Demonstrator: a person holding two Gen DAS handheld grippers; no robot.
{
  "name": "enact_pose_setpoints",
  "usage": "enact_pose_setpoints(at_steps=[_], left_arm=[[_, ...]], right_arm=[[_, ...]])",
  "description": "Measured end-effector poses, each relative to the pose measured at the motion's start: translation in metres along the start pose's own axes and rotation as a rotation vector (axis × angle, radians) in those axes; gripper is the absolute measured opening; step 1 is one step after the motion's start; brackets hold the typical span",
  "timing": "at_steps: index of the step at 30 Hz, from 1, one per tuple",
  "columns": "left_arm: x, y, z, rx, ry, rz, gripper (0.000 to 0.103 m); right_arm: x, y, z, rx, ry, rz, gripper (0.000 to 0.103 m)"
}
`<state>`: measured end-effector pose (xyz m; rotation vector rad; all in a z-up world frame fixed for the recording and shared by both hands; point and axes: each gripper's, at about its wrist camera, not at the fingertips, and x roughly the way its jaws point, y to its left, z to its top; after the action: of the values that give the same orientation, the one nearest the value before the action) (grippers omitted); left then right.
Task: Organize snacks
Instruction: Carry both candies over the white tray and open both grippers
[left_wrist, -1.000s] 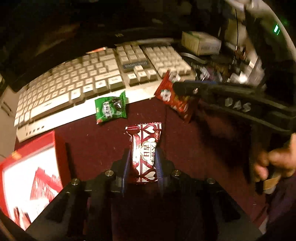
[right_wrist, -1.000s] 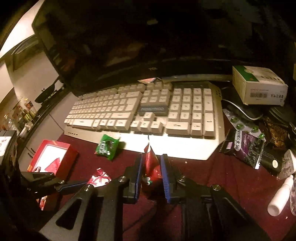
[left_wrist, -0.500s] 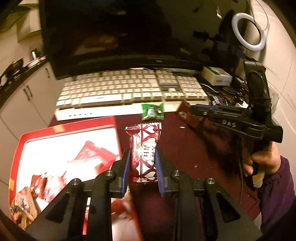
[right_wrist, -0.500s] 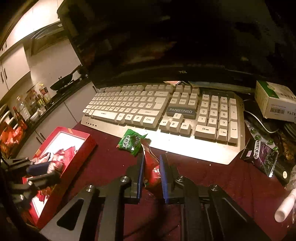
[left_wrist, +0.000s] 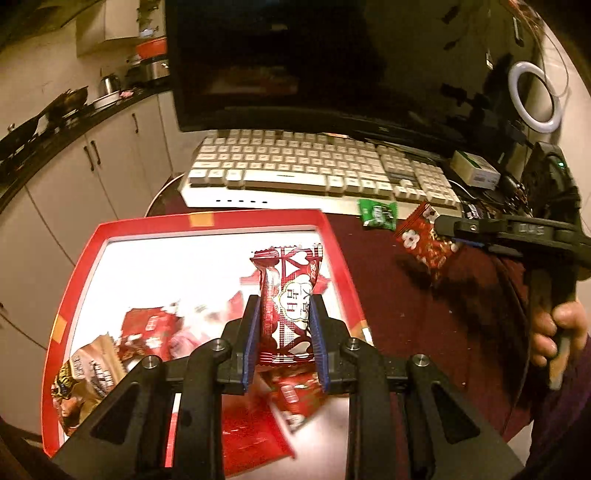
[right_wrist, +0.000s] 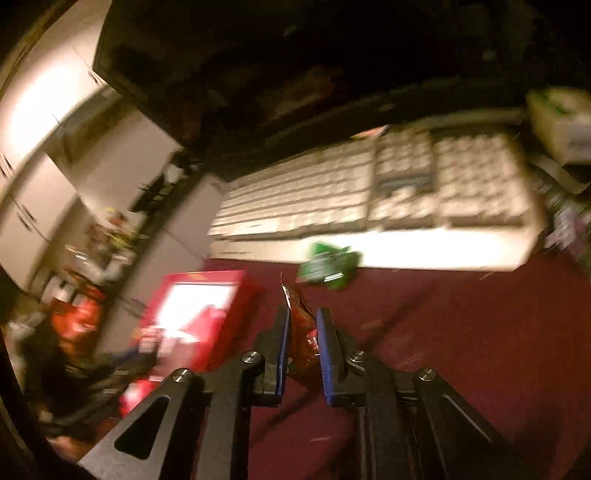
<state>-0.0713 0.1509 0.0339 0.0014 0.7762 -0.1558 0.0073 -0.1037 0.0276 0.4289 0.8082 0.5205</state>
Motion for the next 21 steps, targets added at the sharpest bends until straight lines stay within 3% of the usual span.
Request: enact_pose_setpoints(at_steps=[2,7,11,21], left_arm=[[-0.001,0.009,-0.002,-0.017,0.002,-0.002,0.023],[-0.004,0.026,-0.006,-0.047,0.0,0.006,0.023],[-0.008,0.039,-0.008,-0.062,-0.005,0.011,0.023],[-0.009,0.056,-0.011,-0.08,-0.017,0.03,0.023]], right_arm=[[0.011,0.012,-0.005,0.062,0.03,0.127,0.015],[0.042,0.05,-0.015,0.087,0.081,0.272,0.015],[0.073,0.067,-0.023,0.11,0.132,0.314,0.015],[0.095,0.09,-0.024,0.094,0.143,0.339,0.015]])
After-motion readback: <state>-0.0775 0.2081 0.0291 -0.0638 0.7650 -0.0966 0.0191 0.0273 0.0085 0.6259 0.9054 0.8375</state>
